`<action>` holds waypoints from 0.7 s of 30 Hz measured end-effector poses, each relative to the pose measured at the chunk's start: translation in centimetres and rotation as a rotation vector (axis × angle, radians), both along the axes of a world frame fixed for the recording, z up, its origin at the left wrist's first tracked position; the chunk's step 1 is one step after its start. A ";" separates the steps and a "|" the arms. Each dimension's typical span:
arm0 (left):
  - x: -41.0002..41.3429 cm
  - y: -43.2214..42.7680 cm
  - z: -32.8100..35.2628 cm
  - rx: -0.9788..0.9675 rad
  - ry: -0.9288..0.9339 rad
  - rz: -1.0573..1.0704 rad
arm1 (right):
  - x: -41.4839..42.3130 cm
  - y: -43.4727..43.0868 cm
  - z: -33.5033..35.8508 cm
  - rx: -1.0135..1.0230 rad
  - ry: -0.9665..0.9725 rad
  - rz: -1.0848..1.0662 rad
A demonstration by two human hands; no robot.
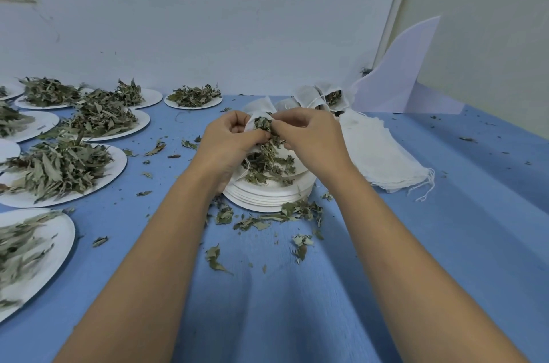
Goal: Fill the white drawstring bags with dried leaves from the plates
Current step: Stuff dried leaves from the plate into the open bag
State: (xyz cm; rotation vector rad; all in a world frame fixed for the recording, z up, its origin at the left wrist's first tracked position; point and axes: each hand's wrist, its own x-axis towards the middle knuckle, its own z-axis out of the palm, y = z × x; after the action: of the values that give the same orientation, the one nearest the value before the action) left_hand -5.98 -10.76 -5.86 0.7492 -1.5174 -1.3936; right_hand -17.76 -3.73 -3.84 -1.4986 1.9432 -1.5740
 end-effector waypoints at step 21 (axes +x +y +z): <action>-0.5 -0.1 0.0 -0.025 -0.164 0.359 | 0.6 -0.2 -0.5 0.031 -0.019 -0.001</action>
State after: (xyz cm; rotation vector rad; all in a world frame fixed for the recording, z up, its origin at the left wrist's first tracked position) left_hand -6.52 -10.82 -5.85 1.0834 -1.4341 -1.0643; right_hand -17.18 -3.97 -4.39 -1.4653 1.9488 -1.5456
